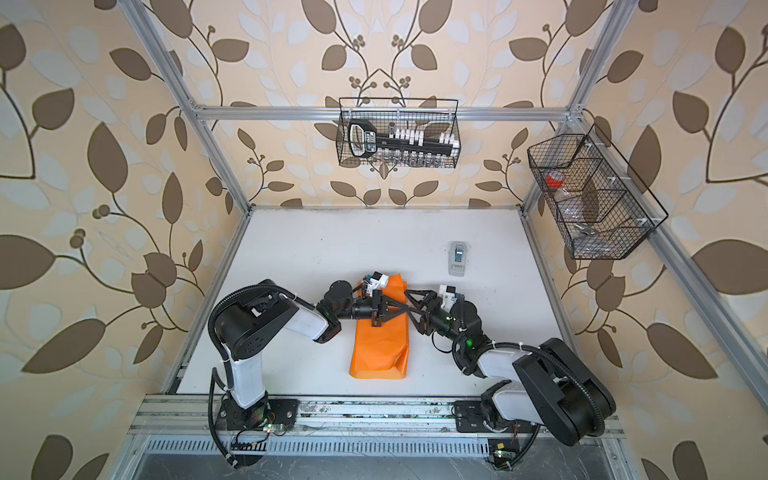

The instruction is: Wrap the gift box in paper

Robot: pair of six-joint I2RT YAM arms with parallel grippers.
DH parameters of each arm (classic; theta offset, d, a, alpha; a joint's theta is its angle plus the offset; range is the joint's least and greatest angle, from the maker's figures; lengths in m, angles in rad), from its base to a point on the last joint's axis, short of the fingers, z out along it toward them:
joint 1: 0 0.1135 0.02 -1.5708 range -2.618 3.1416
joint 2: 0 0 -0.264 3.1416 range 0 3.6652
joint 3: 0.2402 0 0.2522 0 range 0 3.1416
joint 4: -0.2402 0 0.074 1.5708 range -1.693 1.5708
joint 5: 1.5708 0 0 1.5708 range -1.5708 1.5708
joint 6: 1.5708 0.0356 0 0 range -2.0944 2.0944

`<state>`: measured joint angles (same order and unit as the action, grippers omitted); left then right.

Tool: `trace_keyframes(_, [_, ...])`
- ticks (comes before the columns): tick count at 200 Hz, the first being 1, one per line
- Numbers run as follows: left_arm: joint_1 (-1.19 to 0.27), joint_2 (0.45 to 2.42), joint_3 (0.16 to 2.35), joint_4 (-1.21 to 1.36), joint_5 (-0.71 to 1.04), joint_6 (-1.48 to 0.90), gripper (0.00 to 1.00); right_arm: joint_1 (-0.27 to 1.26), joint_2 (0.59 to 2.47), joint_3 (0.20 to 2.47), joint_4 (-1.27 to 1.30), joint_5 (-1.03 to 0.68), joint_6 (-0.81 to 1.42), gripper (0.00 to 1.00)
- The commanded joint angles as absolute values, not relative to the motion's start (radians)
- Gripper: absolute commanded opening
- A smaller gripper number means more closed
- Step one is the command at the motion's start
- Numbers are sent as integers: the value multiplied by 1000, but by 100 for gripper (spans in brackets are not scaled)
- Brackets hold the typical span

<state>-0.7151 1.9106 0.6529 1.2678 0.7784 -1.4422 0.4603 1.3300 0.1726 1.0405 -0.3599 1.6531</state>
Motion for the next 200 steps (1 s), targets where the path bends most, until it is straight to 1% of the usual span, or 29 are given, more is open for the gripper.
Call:
trace_keyframes(1, [-732, 1912, 648, 1289, 796, -1451, 0, 465, 1375, 197, 1169, -335, 1765, 72])
trace_keyframes(20, [-734, 1911, 649, 1289, 796, -1453, 0, 465, 1415, 193, 1230, -332, 1783, 67])
trace_keyframes(59, [-733, 1910, 647, 1290, 796, -1454, 0, 457, 1427, 178, 1253, -319, 1781, 63])
trace_keyframes(117, [-733, 1911, 647, 1290, 796, -1456, 0, 423, 1408, 154, 1227, -328, 1768, 56])
trace_keyframes(200, [-733, 1908, 644, 1289, 796, -1457, 0, 393, 1373, 145, 1155, -343, 1716, 40])
